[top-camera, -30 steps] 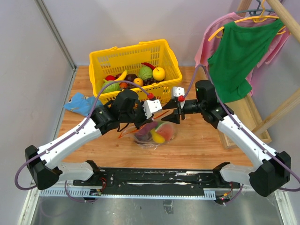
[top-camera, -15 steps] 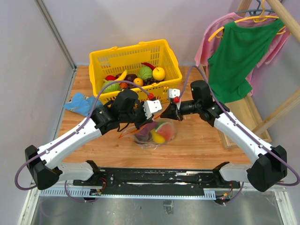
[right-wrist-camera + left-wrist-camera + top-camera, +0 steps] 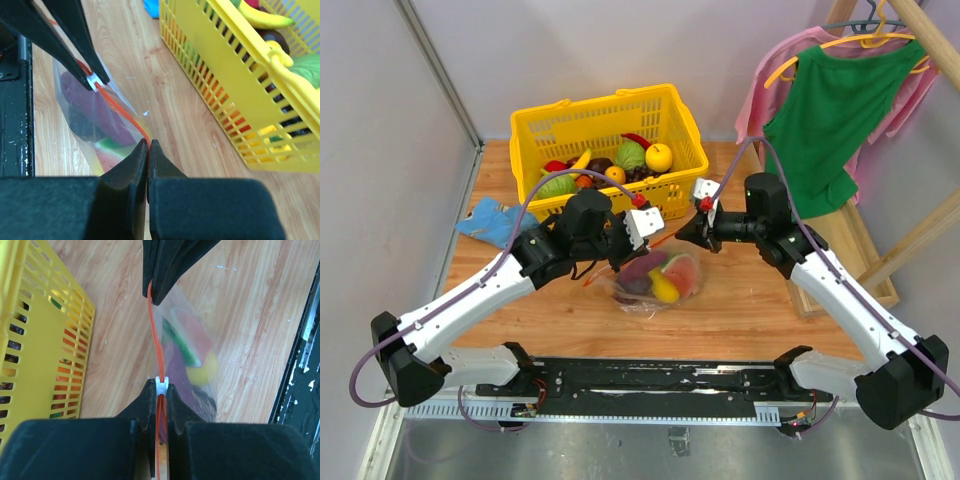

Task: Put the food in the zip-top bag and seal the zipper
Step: Zip the zipper food storage bag at the center of the board, then place the zipper food storage bag at the center of the board.

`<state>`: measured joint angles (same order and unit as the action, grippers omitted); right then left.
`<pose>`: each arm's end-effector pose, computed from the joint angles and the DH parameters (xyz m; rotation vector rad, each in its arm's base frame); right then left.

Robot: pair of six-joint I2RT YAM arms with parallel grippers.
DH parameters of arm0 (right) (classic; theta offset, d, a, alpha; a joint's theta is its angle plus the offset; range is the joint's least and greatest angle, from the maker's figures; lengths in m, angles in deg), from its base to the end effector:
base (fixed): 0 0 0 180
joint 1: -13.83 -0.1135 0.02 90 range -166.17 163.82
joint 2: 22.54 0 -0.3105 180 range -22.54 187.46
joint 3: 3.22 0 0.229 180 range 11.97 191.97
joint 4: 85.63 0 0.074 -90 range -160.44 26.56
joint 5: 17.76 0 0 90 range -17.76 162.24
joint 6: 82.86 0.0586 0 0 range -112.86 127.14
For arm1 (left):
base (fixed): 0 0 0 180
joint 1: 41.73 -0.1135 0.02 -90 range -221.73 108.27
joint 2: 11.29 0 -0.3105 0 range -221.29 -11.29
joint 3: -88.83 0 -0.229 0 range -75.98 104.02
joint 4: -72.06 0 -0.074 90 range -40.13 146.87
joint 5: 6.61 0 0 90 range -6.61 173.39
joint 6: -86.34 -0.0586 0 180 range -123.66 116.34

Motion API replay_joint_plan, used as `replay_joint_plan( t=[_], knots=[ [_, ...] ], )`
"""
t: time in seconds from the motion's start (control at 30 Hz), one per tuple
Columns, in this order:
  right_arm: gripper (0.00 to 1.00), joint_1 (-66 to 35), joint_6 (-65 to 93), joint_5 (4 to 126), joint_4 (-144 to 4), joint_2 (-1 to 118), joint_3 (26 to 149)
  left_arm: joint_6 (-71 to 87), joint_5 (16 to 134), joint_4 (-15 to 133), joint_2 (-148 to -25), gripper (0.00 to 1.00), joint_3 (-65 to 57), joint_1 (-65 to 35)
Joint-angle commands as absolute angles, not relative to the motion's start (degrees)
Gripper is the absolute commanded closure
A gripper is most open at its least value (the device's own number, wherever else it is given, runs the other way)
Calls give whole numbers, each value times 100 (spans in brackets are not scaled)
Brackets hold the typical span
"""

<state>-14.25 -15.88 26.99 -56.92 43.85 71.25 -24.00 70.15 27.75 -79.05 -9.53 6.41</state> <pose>0.1835 0.1451 0.3896 -1.2634 1.4211 0.8165 0.1487 -0.1861 0.3895 1.3135 1.6788 -0.5320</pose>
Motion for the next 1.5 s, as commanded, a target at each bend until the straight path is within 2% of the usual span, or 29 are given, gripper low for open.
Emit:
replay_joint_plan(
  t=[0.0, 0.8, 1.47],
  knots=[
    [99, -1066, -1247, 3792, -5941, 4159, 6982, -2263, 7167, 2470, -7649, 100, -1051, 652],
    [99, -288, -349, 6161, -6097, 3730, 6628, -1871, 7444, 2091, -7584, 100, -1102, 657],
    [99, -11, 84, 6847, -5875, 4127, 6753, -1231, 7668, 2013, -7655, 100, -1423, 539]
  ],
)
